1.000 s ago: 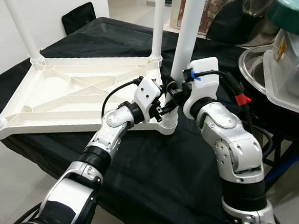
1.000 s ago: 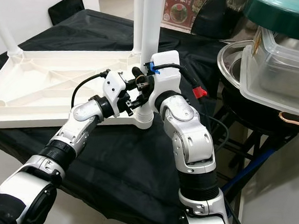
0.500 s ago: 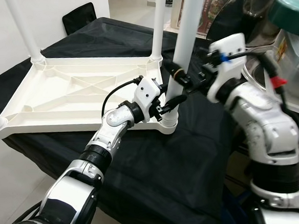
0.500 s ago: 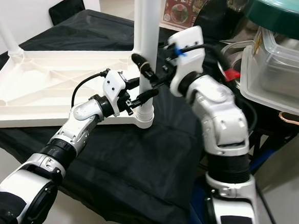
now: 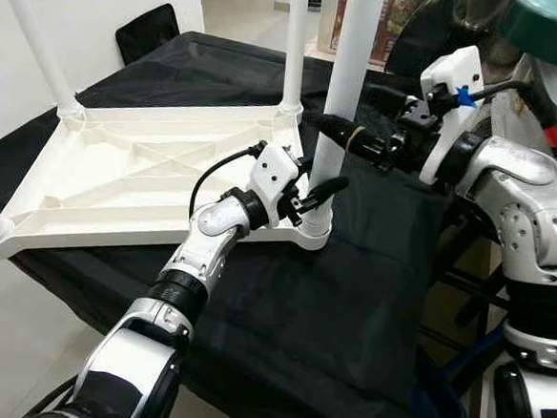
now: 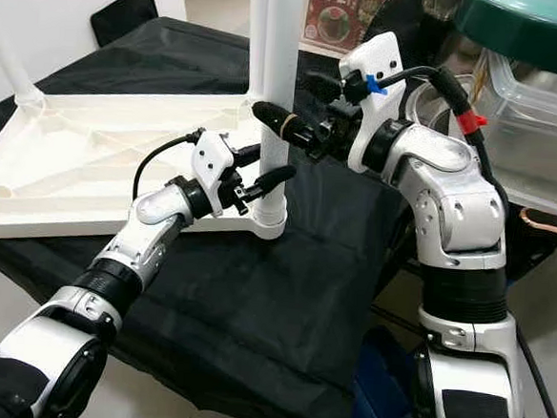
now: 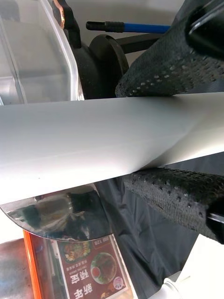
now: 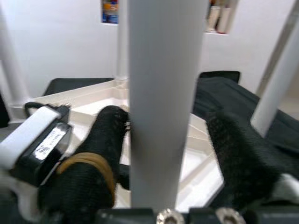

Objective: Building children table

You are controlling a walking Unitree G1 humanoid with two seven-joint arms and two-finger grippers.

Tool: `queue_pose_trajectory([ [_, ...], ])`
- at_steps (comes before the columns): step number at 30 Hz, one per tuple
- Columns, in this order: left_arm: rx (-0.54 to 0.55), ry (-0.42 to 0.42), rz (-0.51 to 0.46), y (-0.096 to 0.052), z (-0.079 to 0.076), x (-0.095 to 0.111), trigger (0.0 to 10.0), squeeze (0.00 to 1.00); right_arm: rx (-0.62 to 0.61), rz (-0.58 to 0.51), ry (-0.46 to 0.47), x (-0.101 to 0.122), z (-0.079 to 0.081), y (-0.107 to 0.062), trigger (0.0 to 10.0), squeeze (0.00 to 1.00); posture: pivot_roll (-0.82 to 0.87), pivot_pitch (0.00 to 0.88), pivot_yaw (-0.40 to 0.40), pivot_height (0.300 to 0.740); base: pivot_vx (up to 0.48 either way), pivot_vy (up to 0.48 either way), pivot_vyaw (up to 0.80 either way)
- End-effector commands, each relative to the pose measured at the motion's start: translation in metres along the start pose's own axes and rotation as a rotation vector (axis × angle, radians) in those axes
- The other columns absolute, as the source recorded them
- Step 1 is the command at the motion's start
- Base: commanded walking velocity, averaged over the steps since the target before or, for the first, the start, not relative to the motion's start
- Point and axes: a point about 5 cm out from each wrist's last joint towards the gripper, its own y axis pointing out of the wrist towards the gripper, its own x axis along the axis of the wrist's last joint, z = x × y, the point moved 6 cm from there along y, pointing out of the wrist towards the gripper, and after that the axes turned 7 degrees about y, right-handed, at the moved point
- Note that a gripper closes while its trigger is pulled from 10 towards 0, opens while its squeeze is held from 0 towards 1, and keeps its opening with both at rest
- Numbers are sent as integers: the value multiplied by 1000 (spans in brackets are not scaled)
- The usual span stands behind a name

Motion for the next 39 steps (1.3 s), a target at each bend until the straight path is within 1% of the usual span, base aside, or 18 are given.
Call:
queue_pose_trajectory([
  [1, 6, 18, -19, -2, 3, 4, 0, 0, 47, -4, -16, 3, 6, 3, 0, 0, -117, 78, 5, 740, 0, 0, 0],
  [10, 0, 21, -24, -2, 3, 5, 0, 0, 87, 20, -8, -5, 11, 6, 0, 0, -115, 81, 4, 740, 0, 0, 0],
  [13, -1, 21, -25, -2, 2, 5, 0, 0, 94, 26, 1, -10, 15, 8, 0, 0, -115, 82, 4, 740, 0, 0, 0],
  [17, -1, 20, -26, -1, 3, 5, 0, 0, 106, 25, 16, -17, 23, 13, 0, 0, -116, 83, 5, 740, 0, 0, 0],
  [18, -3, 21, -27, -1, 2, 5, 0, 0, 105, 26, 29, -19, 24, 15, 10000, 1000, -114, 84, 6, 740, 0, 0, 0],
  [23, -9, 20, -29, -1, 0, 6, 0, 0, 105, 32, 43, -22, 27, 19, 10000, 1000, -113, 83, 6, 740, 0, 0, 0],
  [24, -10, 21, -28, -1, 0, 6, 0, 0, 106, 35, 39, -22, 28, 19, 10000, 953, -113, 83, 6, 740, 0, 0, 0],
  [26, -10, 21, -28, -1, 0, 6, 0, 0, 106, 35, 39, -22, 28, 19, 10000, 953, -113, 83, 6, 740, 0, 0, 0],
  [27, -13, 21, -29, 0, -1, 6, 0, 0, 112, 38, 37, -22, 29, 19, 10000, 0, -114, 82, 4, 740, 0, 0, 0],
  [29, -15, 21, -31, 0, -1, 6, 0, 0, 106, 37, 41, -21, 28, 20, 10000, 0, -114, 83, 4, 740, 0, 0, 0],
  [30, -17, 20, -32, 1, -2, 7, 0, 0, 73, 42, 44, -22, 22, 20, 4627, 0, -113, 83, 4, 740, 0, 0, 0],
  [32, -17, 20, -32, 1, -2, 7, 0, 0, 73, 42, 44, -22, 22, 20, 4627, 0, -113, 83, 4, 740, 0, 0, 0],
  [33, -19, 20, -34, 1, -3, 7, 0, 0, 20, 42, 55, -23, 13, 21, 588, 0, -114, 84, 5, 740, 0, 0, 0],
  [35, -19, 20, -34, 1, -3, 7, 0, 0, 20, 42, 55, -23, 13, 21, 588, 0, -114, 84, 5, 740, 0, 0, 0],
  [36, -20, 20, -35, 1, -3, 7, 0, 0, -36, 47, 61, -24, 3, 21, 0, 0, -113, 84, 5, 740, 0, 0, 0],
  [37, -20, 20, -35, 1, -3, 7, 0, 0, -36, 47, 61, -24, 3, 21, 0, 0, -113, 84, 5, 740, 0, 0, 0],
  [38, -23, 20, -35, 2, -4, 7, 0, 0, -97, 54, 83, -26, -8, 21, 0, 0, -110, 87, 5, 740, 0, 0, 0],
  [39, -25, 21, -35, 2, -4, 7, 0, 0, -132, 61, 97, -28, -13, 21, 0, 0, -110, 87, 5, 740, 0, 0, 0],
])
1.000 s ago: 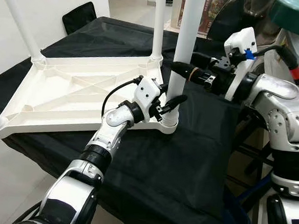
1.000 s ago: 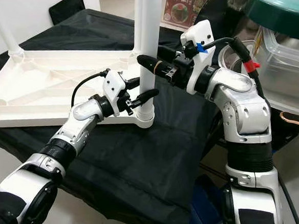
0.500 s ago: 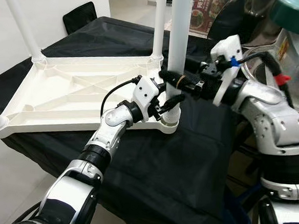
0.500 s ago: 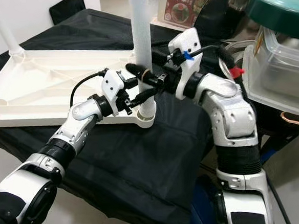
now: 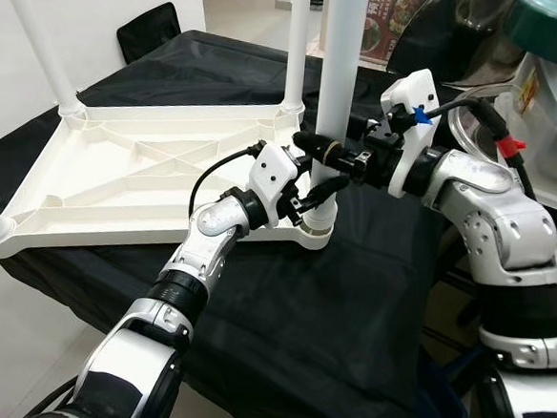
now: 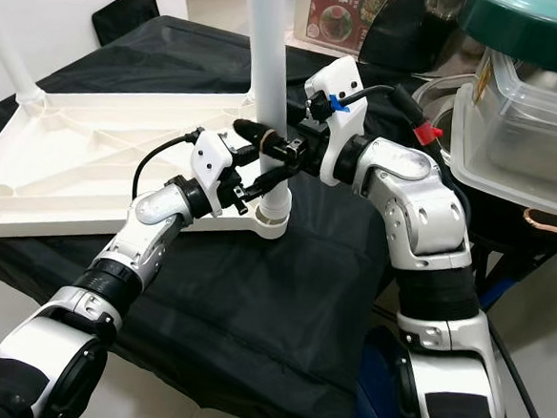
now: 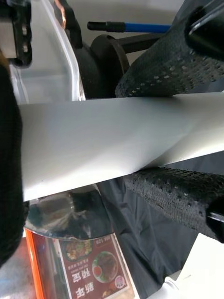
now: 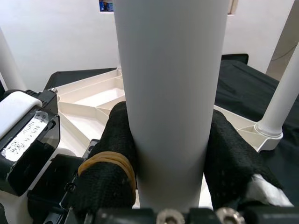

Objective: Building children table

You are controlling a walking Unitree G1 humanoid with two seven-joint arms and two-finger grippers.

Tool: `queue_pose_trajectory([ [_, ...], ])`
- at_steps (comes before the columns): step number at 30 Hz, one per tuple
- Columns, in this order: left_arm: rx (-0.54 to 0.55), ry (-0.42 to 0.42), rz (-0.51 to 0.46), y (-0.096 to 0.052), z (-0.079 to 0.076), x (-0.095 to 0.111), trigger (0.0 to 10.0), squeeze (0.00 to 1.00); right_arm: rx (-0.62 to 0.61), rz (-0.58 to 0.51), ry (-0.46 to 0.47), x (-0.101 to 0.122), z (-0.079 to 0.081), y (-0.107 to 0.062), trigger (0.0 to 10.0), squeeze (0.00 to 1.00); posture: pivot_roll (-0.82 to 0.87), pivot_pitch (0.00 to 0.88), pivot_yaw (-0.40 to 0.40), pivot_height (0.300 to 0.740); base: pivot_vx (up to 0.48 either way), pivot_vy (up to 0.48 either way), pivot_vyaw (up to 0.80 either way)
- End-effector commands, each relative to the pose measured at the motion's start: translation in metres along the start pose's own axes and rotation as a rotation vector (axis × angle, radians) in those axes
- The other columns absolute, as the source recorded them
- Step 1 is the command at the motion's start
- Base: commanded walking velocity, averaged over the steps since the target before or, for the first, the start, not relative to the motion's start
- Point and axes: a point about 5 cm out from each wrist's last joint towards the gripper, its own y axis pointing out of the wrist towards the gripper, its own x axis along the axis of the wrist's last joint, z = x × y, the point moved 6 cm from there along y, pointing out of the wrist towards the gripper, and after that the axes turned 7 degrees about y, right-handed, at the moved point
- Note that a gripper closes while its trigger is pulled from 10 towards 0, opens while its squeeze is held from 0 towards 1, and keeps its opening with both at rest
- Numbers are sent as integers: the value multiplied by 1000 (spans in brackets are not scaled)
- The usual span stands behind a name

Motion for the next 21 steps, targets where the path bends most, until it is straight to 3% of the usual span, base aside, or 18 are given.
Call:
queue_pose_trajectory([
  [1, -21, 19, -23, 2, -4, 6, 0, 0, -91, 9, 33, -2, -16, -1, 0, 0, -110, 87, 5, 740, 0, 0, 0],
  [6, -22, 23, -20, 2, -3, 5, 0, 0, -179, 45, 96, -9, -29, 0, 0, 0, -108, 97, 4, 740, 0, 0, 0],
  [14, -9, 40, -13, 0, 3, 6, 0, 0, -279, 102, 124, -21, -42, 0, 0, 0, -108, 119, 0, 740, 0, 0, 0],
  [15, -4, 47, -11, 0, 5, 7, 2745, 0, -300, 101, 123, -21, -45, 0, 0, 0, -107, 122, 0, 740, 0, 0, 0],
  [16, -4, 47, -11, 0, 5, 7, 2745, 0, -300, 101, 123, -21, -45, 0, 0, 0, -107, 122, 0, 740, 0, 0, 0],
  [17, 1, 54, -11, 0, 8, 8, 8196, 0, -320, 101, 121, -21, -49, 0, 0, 0, -103, 131, -2, 740, 0, 0, 0],
  [21, 6, 56, -11, 0, 11, 9, 8196, 0, -336, 97, 124, -21, -51, -1, 0, 0, -103, 131, -2, 740, 0, 0, 0],
])
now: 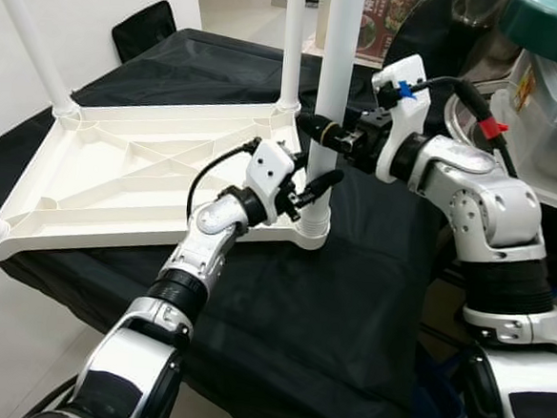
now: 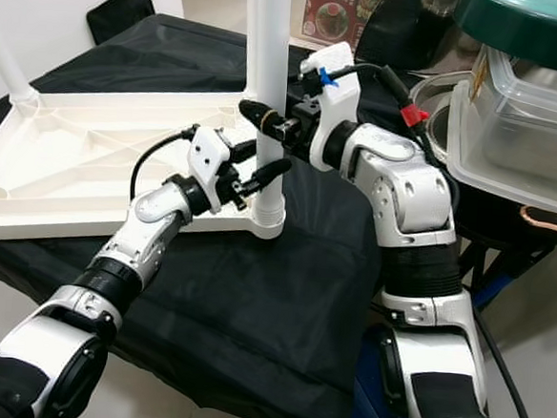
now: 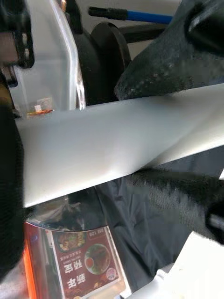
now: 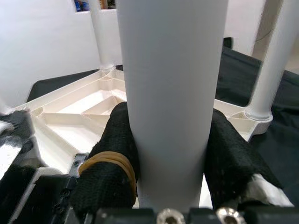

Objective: Building children table

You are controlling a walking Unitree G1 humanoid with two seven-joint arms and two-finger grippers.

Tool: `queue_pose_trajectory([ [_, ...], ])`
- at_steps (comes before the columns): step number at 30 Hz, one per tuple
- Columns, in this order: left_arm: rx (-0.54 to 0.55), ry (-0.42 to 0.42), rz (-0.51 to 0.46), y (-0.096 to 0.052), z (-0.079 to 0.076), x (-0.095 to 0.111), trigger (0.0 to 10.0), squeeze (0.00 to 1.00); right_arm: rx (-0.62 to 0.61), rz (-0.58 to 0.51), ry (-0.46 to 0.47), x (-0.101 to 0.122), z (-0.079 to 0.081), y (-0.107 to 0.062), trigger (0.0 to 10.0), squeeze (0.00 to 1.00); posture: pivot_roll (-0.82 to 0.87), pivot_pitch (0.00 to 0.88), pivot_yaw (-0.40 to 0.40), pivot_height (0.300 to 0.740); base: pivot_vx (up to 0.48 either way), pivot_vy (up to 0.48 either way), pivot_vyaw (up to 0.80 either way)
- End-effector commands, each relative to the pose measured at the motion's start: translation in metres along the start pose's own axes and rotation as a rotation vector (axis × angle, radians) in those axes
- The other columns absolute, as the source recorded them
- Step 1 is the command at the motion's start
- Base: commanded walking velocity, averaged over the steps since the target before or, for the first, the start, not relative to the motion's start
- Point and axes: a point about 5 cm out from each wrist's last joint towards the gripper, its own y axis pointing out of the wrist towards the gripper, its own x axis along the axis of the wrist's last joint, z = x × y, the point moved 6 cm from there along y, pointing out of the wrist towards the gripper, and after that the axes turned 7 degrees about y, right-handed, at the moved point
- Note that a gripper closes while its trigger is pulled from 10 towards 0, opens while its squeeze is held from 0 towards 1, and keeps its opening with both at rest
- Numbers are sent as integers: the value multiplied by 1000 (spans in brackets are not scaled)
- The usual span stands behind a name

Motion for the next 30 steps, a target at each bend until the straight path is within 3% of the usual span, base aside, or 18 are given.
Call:
queue_pose_trajectory([
  [1, -14, 48, -27, -2, 8, 10, 10000, 1000, -204, 61, 16, -18, -38, -9, 0, 0, -101, 140, -1, 740, 0, 0, 0],
  [5, -18, 47, -24, -3, 10, 11, 10000, 1000, -209, 54, 19, -17, -38, -10, 0, 0, -99, 144, 1, 740, 0, 0, 0],
  [16, -51, 105, -33, -4, 22, 21, 10000, 1000, -386, 88, -61, -25, -42, -18, 0, 0, -101, 149, 3, 740, 0, 0, 0],
  [21, -38, 95, -48, -2, 20, 24, 10000, 1000, -518, 43, -26, -28, -42, -23, 0, 0, -102, 143, 10, 740, 0, 0, 0],
  [25, -28, 73, -51, -2, 18, 22, 10000, 1000, -556, 27, -17, -29, -42, -25, 0, 0, -105, 137, 13, 740, 0, 0, 0],
  [26, -24, 54, -57, 0, 13, 21, 10000, 965, -574, 13, 2, -29, -39, -26, 0, 0, -111, 133, 17, 740, 0, 0, 0],
  [27, -10, 19, -68, 3, 7, 20, 10000, 247, -591, -1, 25, -30, -37, -28, 0, 0, -113, 131, 22, 740, 0, 0, 0],
  [30, -1, -5, -76, 5, 3, 20, 10000, 247, -603, -9, 42, -31, -34, -30, 0, 0, -114, 130, 24, 740, 0, 0, 0],
])
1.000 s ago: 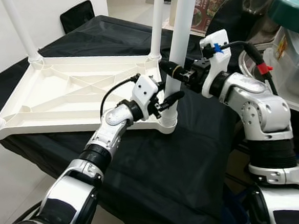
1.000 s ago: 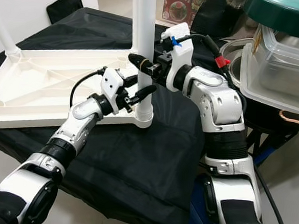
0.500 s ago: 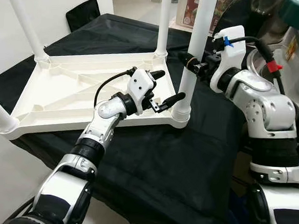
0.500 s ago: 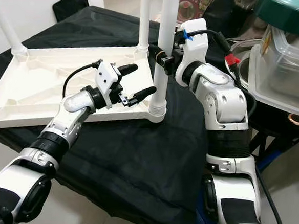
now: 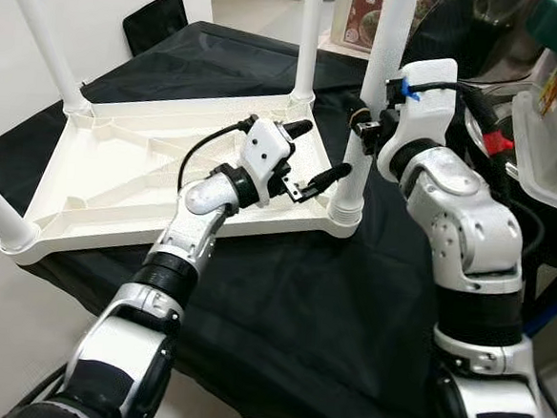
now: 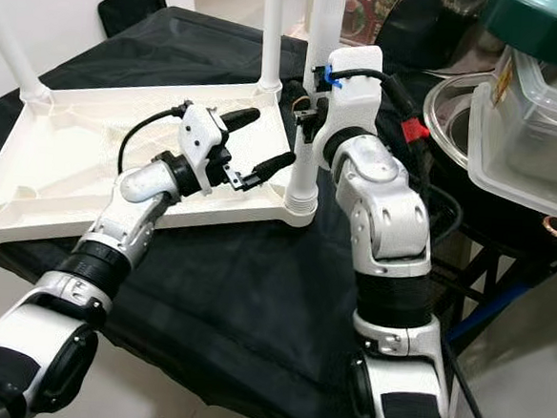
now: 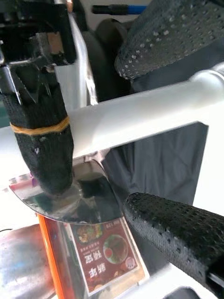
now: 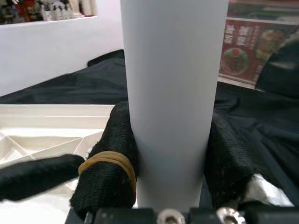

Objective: Building children table

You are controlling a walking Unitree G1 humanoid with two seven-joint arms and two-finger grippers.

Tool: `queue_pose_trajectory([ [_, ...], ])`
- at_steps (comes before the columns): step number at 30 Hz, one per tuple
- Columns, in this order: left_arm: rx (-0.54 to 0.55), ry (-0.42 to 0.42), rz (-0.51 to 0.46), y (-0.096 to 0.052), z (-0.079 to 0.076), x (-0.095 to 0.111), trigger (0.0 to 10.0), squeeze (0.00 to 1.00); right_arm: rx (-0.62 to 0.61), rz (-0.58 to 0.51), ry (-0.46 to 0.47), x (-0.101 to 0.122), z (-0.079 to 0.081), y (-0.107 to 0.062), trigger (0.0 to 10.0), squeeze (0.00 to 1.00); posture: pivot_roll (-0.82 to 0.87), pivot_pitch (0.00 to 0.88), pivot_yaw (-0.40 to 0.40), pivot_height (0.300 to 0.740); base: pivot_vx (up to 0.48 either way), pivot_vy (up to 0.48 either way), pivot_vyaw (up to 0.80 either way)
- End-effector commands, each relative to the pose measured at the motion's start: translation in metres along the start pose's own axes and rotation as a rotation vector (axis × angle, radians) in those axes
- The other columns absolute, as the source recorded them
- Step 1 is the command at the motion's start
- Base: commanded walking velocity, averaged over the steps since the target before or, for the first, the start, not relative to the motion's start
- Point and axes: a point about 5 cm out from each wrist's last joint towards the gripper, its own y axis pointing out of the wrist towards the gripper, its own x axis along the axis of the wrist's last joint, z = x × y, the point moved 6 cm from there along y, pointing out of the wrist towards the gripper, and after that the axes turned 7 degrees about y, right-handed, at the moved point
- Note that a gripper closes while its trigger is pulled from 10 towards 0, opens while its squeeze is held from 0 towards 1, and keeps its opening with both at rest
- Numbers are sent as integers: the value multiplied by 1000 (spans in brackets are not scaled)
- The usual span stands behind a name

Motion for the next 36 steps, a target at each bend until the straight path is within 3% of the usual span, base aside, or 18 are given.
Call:
queue_pose_trajectory([
  [1, 31, -50, 6, -1, -5, -6, 10000, 0, -117, 124, 19, -34, -20, -5, 0, 0, -116, 125, 27, 740, 0, 0, 0],
  [7, 57, -87, -9, 5, -12, -6, 10000, 0, -132, 120, 32, -34, -20, -8, 0, 0, -122, 122, 34, 740, 0, 0, 0],
  [10, 23, 3, 35, 23, -25, -8, 10000, 0, -144, 100, 41, -28, -19, -9, 0, 0, -135, 107, 48, 740, 0, 0, 0],
  [11, 23, 3, 35, 23, -25, -8, 10000, 0, -144, 100, 41, -28, -19, -9, 0, 0, -135, 107, 48, 740, 0, 0, 0],
  [12, 31, 80, 72, 26, -21, -10, 10000, 0, -141, 94, 46, -26, -16, -9, 0, 0, -137, 106, 50, 740, 0, 0, 0],
  [16, 20, 164, 99, 31, -17, -9, 10000, 0, -123, 89, 49, -24, -9, -8, 0, 0, -139, 106, 51, 740, 0, 0, 0],
  [23, 38, 220, 119, 31, -10, -9, 10000, 0, -81, 89, 48, -23, 1, -8, 0, 0, -138, 105, 50, 740, 0, 0, 0],
  [24, 57, 228, 129, 31, -5, -10, 4706, 0, -64, 91, 47, -23, 5, -8, 0, 0, -137, 103, 48, 740, 0, 0, 0],
  [25, 70, 233, 135, 30, -2, -10, 4706, 0, -53, 92, 47, -23, 7, -8, 0, 0, -137, 103, 48, 740, 0, 0, 0],
  [26, 79, 228, 138, 30, -1, -11, 0, 0, -45, 93, 44, -23, 9, -8, 0, 0, -136, 105, 48, 740, 0, 0, 0],
  [36, 92, 193, 140, 29, -3, -15, 0, 0, 5, 91, 33, -21, 19, -8, 0, 0, -138, 106, 46, 740, 0, 0, 0],
])
